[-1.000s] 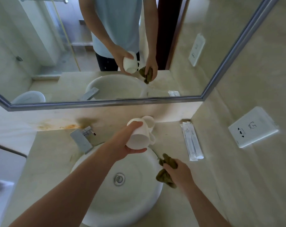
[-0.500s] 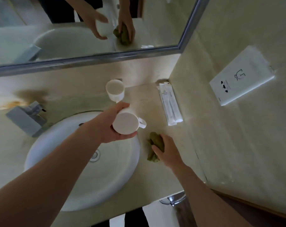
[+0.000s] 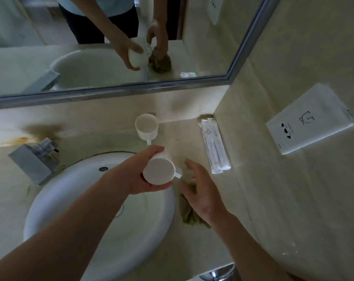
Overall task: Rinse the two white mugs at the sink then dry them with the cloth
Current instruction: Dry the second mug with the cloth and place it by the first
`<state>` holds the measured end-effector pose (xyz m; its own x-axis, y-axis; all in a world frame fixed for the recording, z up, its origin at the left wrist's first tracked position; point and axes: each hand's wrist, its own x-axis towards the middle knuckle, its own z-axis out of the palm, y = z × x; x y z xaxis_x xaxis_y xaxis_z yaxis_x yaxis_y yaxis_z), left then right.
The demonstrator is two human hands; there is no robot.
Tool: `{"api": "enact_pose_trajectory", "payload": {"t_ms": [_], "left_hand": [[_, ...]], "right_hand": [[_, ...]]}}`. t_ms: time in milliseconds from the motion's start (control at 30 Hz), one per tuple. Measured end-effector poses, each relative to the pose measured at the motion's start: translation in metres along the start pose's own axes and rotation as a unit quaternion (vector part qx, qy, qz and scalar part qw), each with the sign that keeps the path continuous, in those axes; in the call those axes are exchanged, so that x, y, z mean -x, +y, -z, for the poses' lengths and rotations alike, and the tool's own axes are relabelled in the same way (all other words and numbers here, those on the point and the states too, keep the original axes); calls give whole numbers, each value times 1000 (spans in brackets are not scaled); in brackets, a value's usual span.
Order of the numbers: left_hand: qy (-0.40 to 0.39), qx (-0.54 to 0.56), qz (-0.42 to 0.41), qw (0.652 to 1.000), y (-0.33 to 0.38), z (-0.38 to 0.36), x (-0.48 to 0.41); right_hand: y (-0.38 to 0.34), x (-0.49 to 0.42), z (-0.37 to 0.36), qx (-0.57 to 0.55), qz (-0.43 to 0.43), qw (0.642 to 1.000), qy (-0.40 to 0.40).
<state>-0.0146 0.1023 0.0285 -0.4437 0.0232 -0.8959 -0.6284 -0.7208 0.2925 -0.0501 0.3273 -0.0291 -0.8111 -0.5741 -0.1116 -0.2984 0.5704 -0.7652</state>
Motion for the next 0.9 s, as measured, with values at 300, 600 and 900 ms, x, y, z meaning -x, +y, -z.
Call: {"api": "enact_pose_trajectory", "payload": {"t_ms": [300,600,900], "left_hand": [[28,-47,22,998,12,11,7],[4,-53,-74,996,24,1,-8],[210,-82,-291,930,6,0,-74]], "right_hand": [[-21,-33,-10,81,100,986,-102],[-23,-46,-9,-85,-64,991,-80],[-1,-115,-18,-294,-240,925,-10]]}}
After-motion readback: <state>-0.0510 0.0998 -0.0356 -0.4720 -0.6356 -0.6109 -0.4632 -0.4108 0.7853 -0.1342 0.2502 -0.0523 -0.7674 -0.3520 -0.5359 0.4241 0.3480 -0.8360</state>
